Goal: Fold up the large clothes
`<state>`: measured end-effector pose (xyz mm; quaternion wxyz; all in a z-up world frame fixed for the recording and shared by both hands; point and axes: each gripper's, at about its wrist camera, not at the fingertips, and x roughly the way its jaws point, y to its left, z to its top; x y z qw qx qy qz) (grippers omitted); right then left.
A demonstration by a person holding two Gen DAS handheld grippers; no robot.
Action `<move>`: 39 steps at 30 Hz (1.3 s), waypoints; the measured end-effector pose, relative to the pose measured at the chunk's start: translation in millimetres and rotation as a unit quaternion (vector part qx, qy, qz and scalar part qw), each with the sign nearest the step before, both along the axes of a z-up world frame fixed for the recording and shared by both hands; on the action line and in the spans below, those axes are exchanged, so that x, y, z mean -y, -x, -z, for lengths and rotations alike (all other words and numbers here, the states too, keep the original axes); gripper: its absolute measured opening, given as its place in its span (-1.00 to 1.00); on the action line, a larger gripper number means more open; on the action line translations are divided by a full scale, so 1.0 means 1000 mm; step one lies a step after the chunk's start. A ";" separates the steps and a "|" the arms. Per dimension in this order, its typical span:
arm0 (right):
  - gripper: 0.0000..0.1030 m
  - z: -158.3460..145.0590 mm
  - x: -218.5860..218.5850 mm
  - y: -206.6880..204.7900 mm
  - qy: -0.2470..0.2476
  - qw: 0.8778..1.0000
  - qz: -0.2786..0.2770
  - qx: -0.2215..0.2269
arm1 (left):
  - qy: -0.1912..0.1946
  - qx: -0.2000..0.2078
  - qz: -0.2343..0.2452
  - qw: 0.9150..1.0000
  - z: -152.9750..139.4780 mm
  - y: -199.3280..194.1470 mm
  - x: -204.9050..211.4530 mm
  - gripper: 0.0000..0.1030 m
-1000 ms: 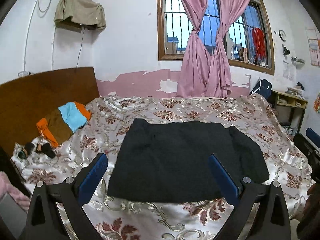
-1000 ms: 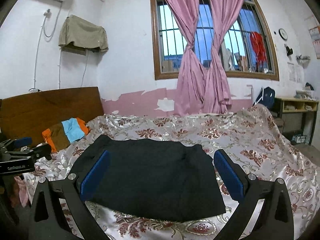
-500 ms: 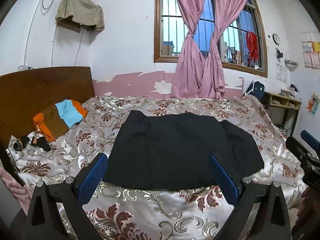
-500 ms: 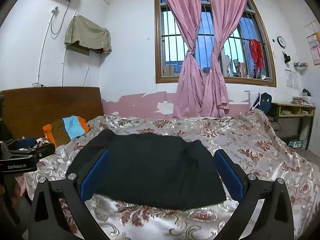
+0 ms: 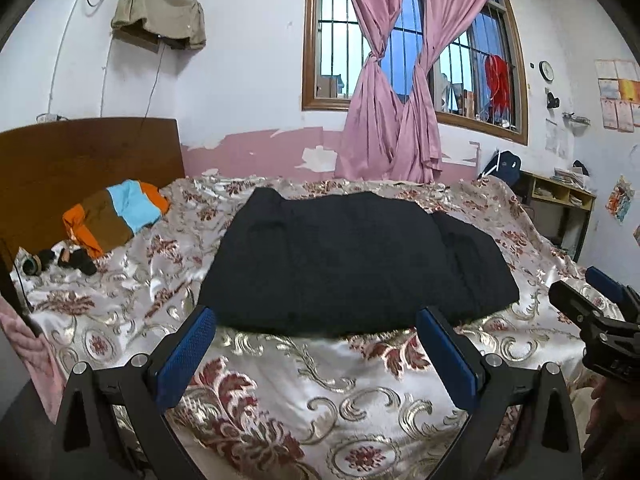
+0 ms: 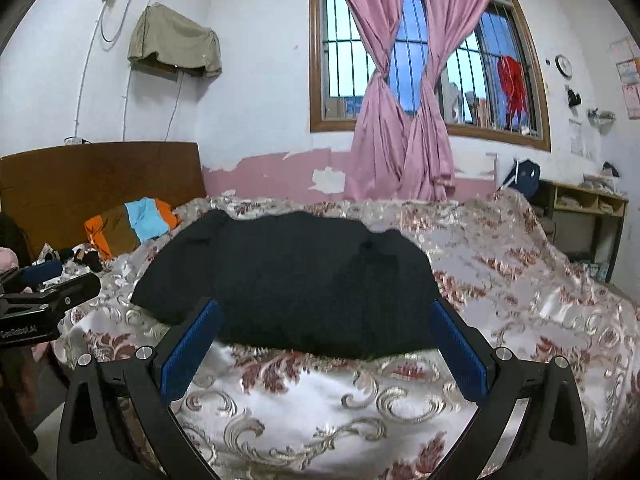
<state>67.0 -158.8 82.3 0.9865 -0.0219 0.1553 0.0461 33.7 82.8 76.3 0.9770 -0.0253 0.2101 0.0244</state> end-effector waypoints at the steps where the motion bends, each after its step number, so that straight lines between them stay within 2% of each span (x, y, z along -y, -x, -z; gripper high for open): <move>1: 0.97 0.002 0.001 0.000 0.000 1.000 0.001 -0.001 | -0.001 0.000 0.000 1.000 0.002 0.001 0.001 0.97; 10: 0.97 0.010 0.006 0.003 0.002 1.000 0.004 -0.002 | 0.001 -0.008 -0.005 1.000 0.013 0.003 0.001 0.97; 39: 0.97 0.013 0.005 0.003 0.002 1.000 0.001 -0.006 | 0.004 -0.011 -0.010 1.000 0.015 0.003 -0.003 0.97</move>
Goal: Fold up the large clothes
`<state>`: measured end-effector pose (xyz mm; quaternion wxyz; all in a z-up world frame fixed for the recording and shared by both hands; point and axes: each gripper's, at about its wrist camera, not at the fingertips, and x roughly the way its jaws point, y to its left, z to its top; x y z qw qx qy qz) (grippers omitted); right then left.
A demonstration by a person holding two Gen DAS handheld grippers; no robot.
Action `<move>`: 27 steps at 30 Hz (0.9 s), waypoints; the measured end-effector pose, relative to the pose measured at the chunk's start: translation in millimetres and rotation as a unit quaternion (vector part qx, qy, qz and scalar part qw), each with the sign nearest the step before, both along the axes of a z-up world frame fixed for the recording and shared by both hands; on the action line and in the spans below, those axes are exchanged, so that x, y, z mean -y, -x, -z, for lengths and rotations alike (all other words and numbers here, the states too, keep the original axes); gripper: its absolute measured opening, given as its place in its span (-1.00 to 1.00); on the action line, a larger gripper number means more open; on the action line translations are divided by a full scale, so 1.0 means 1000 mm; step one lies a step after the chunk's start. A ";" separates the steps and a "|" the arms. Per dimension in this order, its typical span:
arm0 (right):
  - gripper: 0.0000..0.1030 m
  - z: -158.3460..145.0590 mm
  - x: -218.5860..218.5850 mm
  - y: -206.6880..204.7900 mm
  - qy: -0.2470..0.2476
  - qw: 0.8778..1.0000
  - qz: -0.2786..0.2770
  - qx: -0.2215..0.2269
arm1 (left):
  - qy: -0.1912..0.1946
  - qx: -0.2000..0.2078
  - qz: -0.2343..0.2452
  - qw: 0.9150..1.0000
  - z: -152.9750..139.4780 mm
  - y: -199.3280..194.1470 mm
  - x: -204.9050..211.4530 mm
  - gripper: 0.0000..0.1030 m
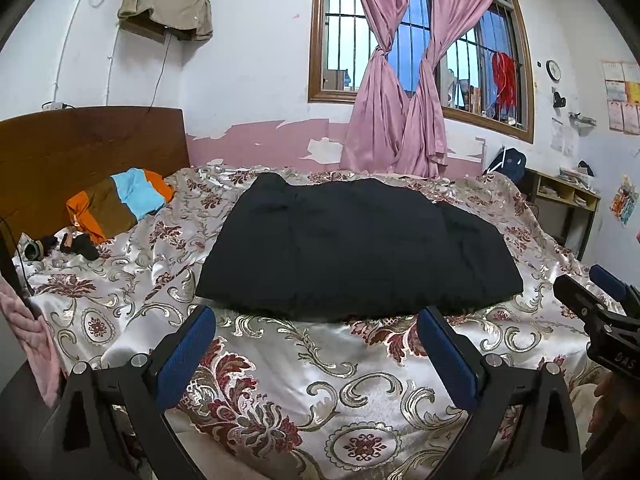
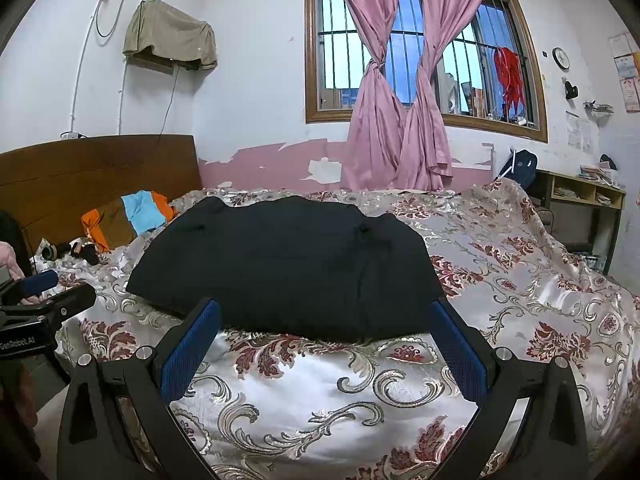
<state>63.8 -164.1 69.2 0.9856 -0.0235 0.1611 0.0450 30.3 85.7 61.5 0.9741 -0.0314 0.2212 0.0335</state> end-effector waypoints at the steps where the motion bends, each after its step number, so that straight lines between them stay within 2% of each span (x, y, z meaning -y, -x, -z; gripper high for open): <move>1: 0.97 0.000 0.000 0.000 0.000 1.000 0.000 0.000 | 0.000 0.000 0.000 1.000 0.000 0.000 0.000 0.97; 27: 0.97 0.002 -0.001 -0.001 0.001 1.000 0.000 -0.002 | 0.003 -0.001 0.002 1.000 0.002 0.003 0.005 0.97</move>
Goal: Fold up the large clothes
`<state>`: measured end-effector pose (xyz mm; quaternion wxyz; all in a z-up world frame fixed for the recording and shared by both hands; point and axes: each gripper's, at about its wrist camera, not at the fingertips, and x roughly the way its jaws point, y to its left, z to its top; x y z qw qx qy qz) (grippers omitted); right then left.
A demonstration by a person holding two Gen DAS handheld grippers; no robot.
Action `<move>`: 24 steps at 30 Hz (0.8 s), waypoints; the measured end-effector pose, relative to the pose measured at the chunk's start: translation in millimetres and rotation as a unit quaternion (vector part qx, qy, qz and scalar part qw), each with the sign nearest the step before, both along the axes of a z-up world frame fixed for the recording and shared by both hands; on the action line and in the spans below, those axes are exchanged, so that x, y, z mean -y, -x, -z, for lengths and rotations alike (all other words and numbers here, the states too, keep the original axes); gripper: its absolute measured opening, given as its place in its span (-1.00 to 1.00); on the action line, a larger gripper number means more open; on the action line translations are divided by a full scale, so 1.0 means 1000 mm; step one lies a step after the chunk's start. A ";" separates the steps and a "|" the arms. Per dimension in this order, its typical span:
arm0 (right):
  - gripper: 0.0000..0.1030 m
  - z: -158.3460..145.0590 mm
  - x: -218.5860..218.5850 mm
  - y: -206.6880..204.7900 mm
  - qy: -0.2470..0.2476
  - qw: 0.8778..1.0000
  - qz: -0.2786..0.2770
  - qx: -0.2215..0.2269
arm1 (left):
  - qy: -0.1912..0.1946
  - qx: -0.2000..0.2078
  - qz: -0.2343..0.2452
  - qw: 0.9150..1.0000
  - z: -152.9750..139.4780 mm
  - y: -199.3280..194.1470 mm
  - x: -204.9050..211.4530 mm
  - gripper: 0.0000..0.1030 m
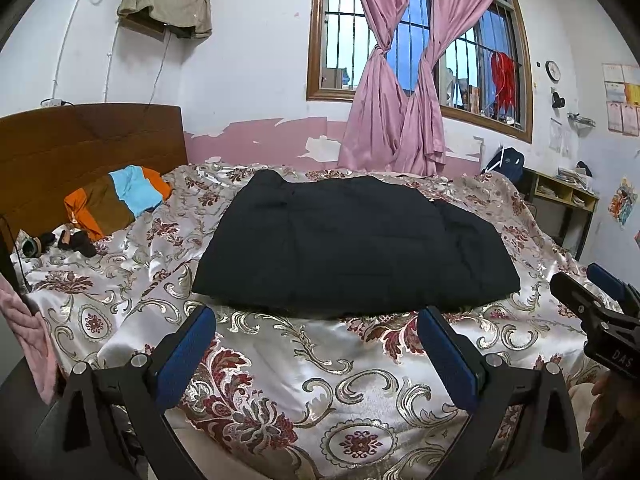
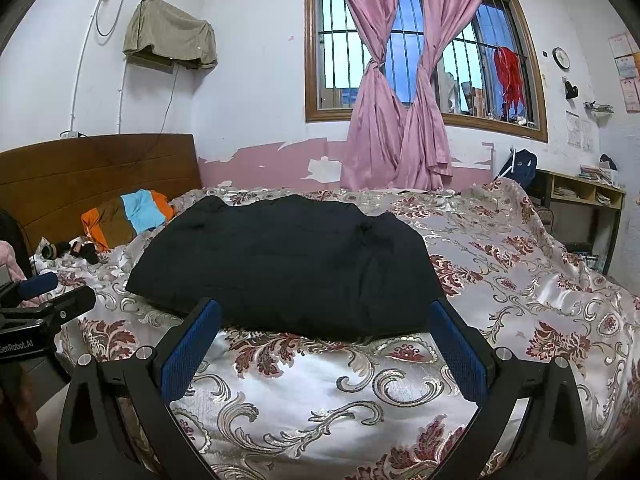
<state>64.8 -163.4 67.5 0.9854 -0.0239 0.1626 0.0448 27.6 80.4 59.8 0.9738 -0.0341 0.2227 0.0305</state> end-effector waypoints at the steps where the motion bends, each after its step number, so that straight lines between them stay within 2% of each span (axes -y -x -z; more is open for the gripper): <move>1: 0.97 0.000 0.000 0.000 0.000 1.000 0.000 0.000 | 0.000 0.000 0.001 1.000 0.000 0.000 0.001 0.97; 24: 0.97 0.000 0.000 0.000 0.000 1.000 0.000 0.000 | -0.001 0.000 0.000 1.000 0.001 0.002 0.003 0.97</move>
